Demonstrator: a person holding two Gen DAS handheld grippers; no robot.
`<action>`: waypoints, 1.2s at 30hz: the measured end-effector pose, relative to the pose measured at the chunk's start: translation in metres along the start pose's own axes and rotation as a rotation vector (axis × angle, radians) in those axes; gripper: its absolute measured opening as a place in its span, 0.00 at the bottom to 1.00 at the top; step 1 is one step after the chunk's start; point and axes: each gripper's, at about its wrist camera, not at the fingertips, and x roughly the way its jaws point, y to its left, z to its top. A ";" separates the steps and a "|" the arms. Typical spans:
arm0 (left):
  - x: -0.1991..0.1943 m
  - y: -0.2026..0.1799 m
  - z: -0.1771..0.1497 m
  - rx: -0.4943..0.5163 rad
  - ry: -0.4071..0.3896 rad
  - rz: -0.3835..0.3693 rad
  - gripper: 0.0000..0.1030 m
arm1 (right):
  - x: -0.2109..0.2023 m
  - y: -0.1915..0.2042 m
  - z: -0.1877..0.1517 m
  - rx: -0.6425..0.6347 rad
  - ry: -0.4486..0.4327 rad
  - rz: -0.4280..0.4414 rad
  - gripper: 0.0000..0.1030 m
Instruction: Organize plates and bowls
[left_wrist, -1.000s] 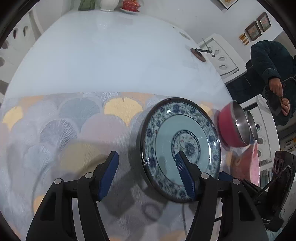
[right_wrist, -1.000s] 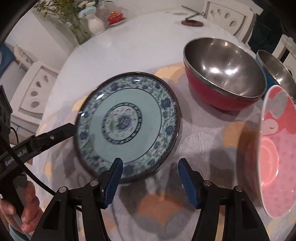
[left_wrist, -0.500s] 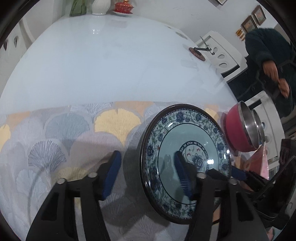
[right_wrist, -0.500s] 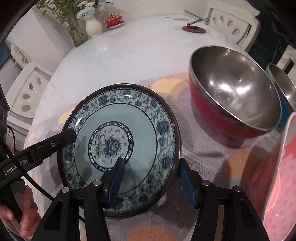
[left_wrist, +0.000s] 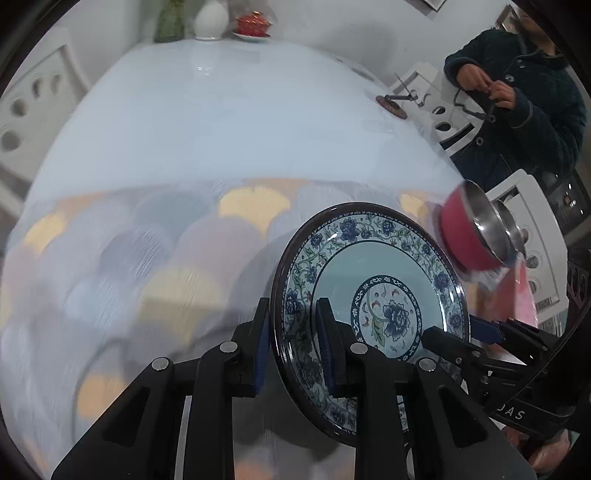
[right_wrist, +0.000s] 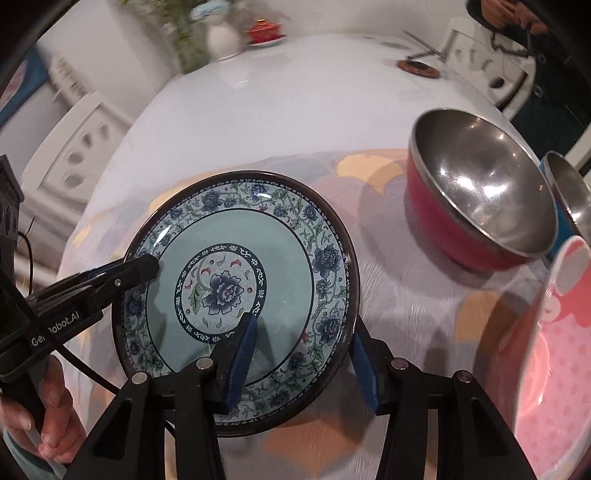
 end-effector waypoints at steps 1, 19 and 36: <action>-0.011 0.000 -0.008 -0.009 -0.007 0.002 0.20 | -0.008 0.005 -0.007 -0.025 0.007 0.013 0.47; -0.164 -0.025 -0.169 -0.204 -0.167 0.100 0.20 | -0.131 0.071 -0.147 -0.324 -0.015 0.139 0.47; -0.177 -0.033 -0.301 -0.346 -0.101 0.179 0.20 | -0.130 0.082 -0.251 -0.466 0.161 0.160 0.47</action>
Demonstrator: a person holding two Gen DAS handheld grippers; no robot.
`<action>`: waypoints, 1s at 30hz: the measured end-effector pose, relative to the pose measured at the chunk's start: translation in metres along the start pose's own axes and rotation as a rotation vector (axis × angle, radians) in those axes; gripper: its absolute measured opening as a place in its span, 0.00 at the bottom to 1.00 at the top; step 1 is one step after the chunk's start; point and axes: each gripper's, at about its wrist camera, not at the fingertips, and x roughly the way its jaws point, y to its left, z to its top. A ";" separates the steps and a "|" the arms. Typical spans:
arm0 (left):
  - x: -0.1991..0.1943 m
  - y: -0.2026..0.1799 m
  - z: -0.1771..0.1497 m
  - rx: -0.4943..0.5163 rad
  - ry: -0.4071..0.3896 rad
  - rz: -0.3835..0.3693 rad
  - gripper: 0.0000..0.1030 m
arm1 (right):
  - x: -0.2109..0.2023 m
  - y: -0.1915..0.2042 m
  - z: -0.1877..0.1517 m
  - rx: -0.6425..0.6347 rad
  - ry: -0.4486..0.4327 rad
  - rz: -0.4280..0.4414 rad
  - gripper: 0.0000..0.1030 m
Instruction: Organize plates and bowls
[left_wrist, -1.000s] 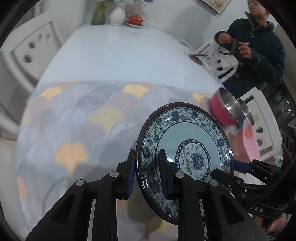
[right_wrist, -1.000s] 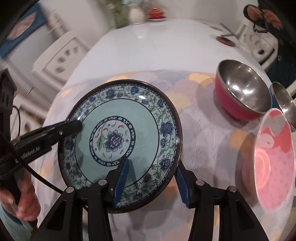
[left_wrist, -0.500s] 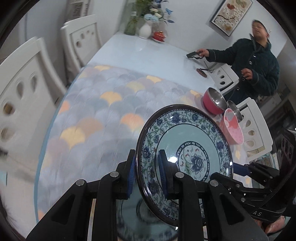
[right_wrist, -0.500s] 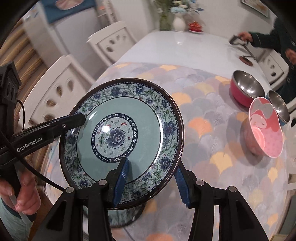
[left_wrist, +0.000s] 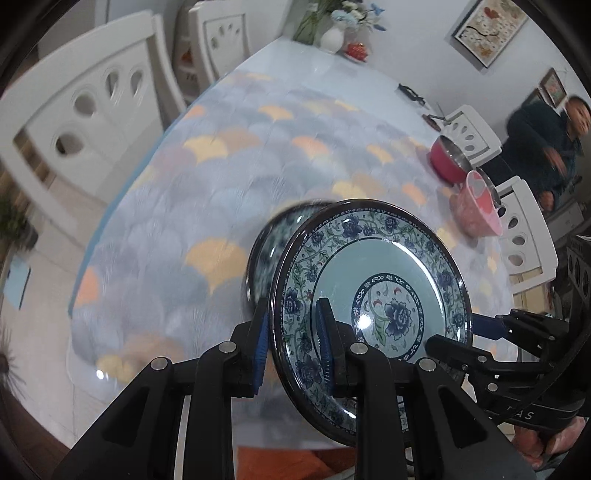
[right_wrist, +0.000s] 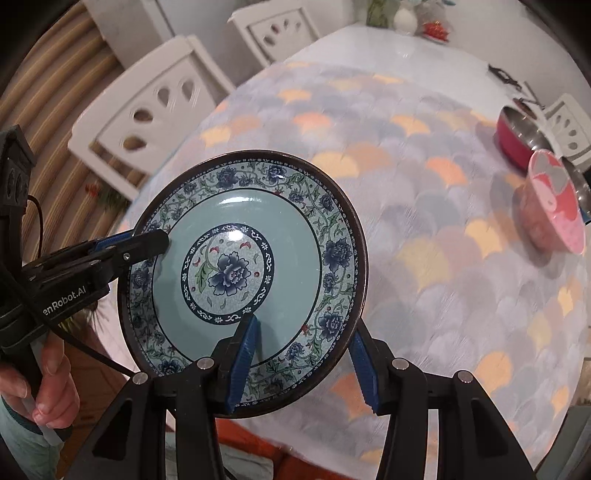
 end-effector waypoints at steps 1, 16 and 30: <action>0.002 0.003 -0.004 -0.008 0.006 0.002 0.20 | 0.003 0.001 -0.002 -0.002 0.013 0.004 0.47; 0.026 0.005 -0.011 0.009 0.053 0.033 0.20 | 0.038 -0.002 -0.003 0.024 0.122 -0.006 0.47; 0.033 0.009 0.009 -0.024 0.037 0.045 0.26 | 0.041 -0.007 0.008 0.073 0.107 -0.003 0.47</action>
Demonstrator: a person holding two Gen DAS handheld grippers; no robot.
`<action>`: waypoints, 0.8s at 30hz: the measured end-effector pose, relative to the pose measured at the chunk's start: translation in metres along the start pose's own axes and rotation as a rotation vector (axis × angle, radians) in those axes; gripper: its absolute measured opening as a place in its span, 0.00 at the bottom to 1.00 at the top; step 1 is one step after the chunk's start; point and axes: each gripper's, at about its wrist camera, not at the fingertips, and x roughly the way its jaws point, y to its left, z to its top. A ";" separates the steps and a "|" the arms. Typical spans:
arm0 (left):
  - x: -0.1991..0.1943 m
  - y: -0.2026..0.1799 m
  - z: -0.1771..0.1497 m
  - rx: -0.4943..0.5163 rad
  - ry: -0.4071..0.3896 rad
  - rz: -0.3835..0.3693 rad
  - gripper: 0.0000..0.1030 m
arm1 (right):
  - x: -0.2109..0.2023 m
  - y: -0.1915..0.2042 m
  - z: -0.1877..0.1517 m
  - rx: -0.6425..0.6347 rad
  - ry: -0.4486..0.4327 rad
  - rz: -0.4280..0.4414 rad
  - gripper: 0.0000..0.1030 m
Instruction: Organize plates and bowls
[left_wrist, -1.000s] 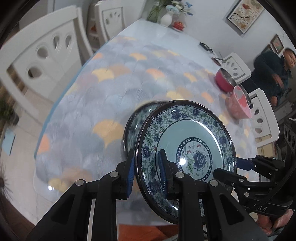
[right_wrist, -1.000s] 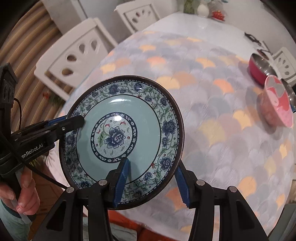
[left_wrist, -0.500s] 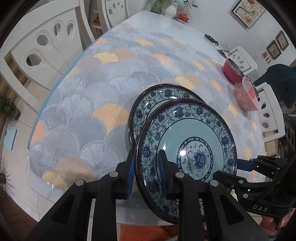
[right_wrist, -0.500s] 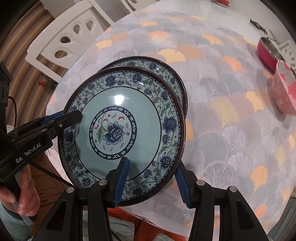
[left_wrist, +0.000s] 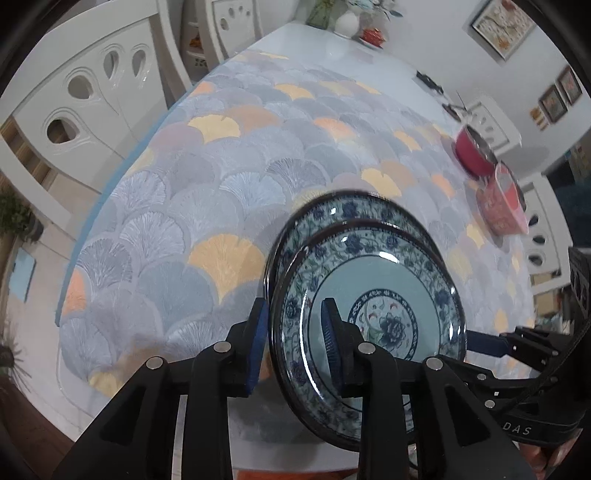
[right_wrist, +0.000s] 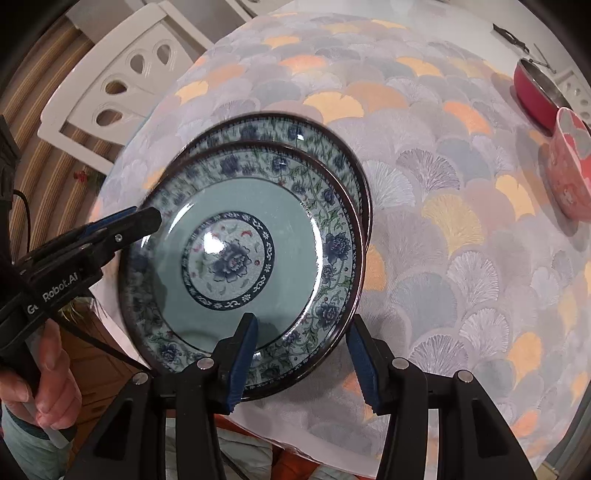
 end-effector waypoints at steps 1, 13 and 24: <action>0.000 0.002 0.002 -0.016 -0.004 -0.006 0.26 | -0.003 -0.002 0.003 0.008 -0.014 -0.005 0.47; 0.003 0.011 0.019 -0.007 0.009 0.012 0.26 | -0.014 -0.018 -0.005 0.035 0.004 0.045 0.47; 0.003 0.011 0.040 0.008 -0.010 -0.008 0.26 | 0.006 0.004 -0.016 -0.164 0.221 0.042 0.47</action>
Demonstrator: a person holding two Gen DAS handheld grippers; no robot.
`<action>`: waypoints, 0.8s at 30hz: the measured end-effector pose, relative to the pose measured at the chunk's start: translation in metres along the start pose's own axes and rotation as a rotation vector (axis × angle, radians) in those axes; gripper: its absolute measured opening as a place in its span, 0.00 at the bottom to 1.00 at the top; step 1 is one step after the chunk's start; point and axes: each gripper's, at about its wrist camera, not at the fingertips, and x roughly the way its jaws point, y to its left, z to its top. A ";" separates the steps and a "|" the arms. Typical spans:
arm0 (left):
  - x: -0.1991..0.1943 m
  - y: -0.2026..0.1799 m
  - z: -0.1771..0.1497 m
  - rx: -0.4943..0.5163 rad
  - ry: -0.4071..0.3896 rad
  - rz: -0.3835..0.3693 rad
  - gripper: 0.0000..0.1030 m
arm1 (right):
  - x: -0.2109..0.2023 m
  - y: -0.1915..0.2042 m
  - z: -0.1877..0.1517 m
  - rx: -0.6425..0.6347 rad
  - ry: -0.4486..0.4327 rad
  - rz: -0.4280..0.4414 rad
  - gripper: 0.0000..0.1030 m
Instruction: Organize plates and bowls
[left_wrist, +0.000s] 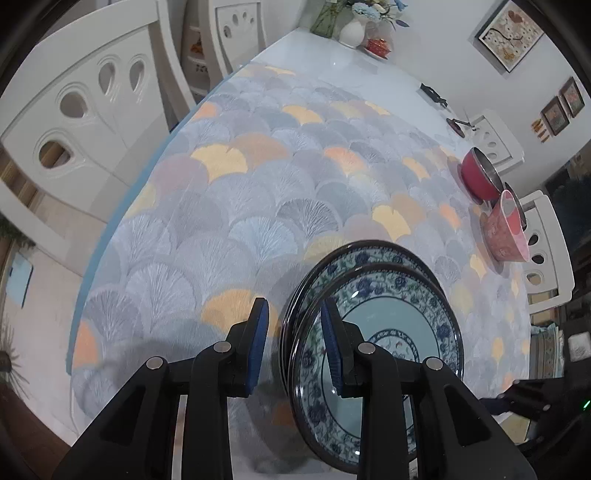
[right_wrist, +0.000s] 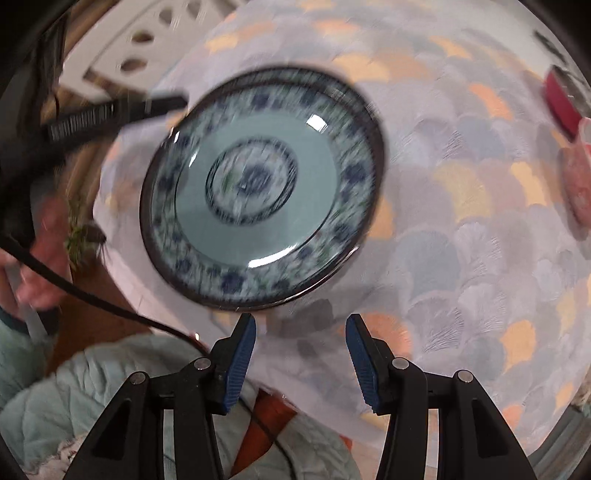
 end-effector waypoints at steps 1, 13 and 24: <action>0.001 0.000 0.001 0.003 0.000 0.000 0.26 | 0.004 0.003 0.003 -0.009 0.012 -0.009 0.47; 0.004 0.002 0.017 0.007 -0.003 -0.005 0.26 | 0.009 -0.020 0.021 0.104 0.021 -0.002 0.48; 0.003 -0.085 0.061 0.211 -0.042 -0.116 0.26 | -0.057 -0.098 -0.005 0.330 -0.193 -0.032 0.48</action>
